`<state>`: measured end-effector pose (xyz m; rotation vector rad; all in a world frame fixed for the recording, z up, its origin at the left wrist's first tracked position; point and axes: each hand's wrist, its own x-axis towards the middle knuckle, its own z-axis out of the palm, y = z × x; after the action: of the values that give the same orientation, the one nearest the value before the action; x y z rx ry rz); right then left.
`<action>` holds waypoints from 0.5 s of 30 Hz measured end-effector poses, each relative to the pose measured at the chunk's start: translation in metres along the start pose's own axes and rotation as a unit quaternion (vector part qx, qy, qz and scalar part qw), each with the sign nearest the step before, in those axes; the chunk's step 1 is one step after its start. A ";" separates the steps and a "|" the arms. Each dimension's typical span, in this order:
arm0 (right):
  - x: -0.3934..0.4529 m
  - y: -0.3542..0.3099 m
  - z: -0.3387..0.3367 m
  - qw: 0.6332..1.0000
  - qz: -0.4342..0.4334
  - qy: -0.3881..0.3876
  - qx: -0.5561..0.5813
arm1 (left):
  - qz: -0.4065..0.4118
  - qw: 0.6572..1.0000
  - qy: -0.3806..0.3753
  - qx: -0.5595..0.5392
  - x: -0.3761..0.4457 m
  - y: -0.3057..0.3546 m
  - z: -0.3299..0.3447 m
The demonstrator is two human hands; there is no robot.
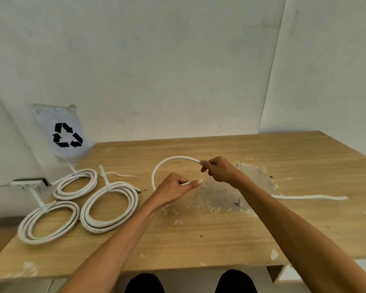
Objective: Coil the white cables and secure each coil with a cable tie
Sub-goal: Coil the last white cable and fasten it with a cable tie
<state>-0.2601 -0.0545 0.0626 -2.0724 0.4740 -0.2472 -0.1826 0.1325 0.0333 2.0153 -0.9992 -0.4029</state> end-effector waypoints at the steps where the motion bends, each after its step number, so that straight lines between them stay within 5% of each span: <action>1: -0.003 -0.003 0.001 0.999 0.002 0.000 0.043 | 0.003 0.999 0.025 -0.030 -0.001 0.004 -0.003; 5: -0.010 -0.021 0.011 0.982 -0.004 0.003 0.188 | -0.039 0.976 0.144 -0.162 -0.003 0.020 -0.010; 10: -0.016 -0.032 0.022 0.968 -0.009 0.052 0.245 | -0.105 0.896 0.275 -0.333 -0.002 0.026 -0.020; 15: -0.025 -0.043 0.041 0.960 -0.084 0.117 0.241 | -0.184 0.828 0.279 -0.449 0.000 0.021 -0.019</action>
<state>-0.2576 0.0080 0.0786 -1.6088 0.3350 -0.6502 -0.1814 0.1356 0.0617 1.2850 0.0136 -0.3543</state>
